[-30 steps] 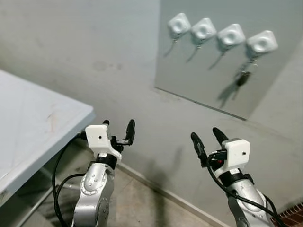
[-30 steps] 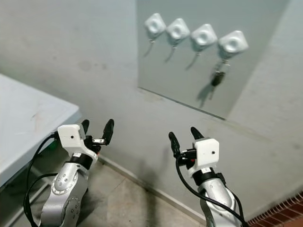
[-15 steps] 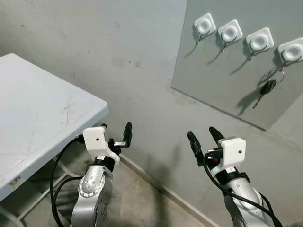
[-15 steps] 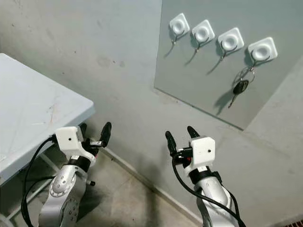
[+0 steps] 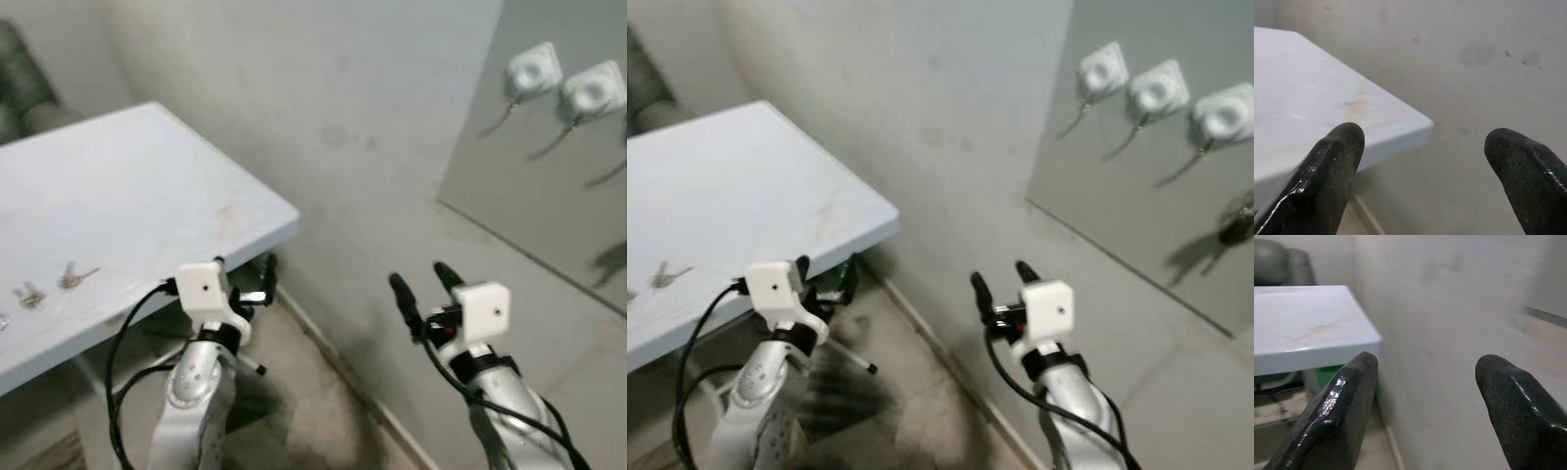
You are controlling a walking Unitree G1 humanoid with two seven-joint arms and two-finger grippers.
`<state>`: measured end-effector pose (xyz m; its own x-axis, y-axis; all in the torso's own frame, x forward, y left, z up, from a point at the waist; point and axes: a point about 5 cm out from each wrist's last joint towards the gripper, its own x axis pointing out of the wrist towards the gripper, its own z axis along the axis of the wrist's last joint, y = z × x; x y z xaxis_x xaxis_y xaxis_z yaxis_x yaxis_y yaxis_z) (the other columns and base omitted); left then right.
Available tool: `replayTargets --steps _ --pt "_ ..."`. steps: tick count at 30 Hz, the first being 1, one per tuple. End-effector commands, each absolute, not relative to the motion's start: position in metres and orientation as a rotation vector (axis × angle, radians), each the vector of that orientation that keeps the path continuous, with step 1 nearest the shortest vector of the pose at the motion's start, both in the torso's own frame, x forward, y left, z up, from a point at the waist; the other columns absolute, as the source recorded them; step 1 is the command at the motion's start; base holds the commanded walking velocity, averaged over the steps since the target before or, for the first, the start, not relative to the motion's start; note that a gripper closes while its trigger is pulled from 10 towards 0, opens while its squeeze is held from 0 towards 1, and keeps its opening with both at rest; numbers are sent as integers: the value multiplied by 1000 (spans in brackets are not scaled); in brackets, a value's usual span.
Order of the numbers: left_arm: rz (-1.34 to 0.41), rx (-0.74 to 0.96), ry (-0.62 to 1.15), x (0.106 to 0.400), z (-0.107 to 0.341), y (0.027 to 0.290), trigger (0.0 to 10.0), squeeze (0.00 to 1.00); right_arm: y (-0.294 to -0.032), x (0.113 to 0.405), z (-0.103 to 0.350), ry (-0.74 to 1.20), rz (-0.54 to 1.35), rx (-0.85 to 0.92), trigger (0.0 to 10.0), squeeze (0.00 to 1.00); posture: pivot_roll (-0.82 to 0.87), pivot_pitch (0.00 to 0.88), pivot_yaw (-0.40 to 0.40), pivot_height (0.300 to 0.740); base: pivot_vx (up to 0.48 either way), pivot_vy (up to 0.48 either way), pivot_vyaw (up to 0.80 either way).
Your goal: Hang keys on a hook
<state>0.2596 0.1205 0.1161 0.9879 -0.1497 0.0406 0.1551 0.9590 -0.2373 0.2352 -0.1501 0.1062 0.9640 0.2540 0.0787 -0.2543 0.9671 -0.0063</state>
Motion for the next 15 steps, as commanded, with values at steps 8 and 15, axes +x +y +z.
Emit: replayTargets --steps 8,15 --pt "-134 -263 -30 261 119 121 10000 0 -142 239 113 -104 287 19 10000 0 -28 0 -61 740 0 353 800" --pt "-133 -259 -30 261 119 121 10000 0 -141 240 113 -105 291 21 10000 0 -25 0 -62 740 0 343 800"
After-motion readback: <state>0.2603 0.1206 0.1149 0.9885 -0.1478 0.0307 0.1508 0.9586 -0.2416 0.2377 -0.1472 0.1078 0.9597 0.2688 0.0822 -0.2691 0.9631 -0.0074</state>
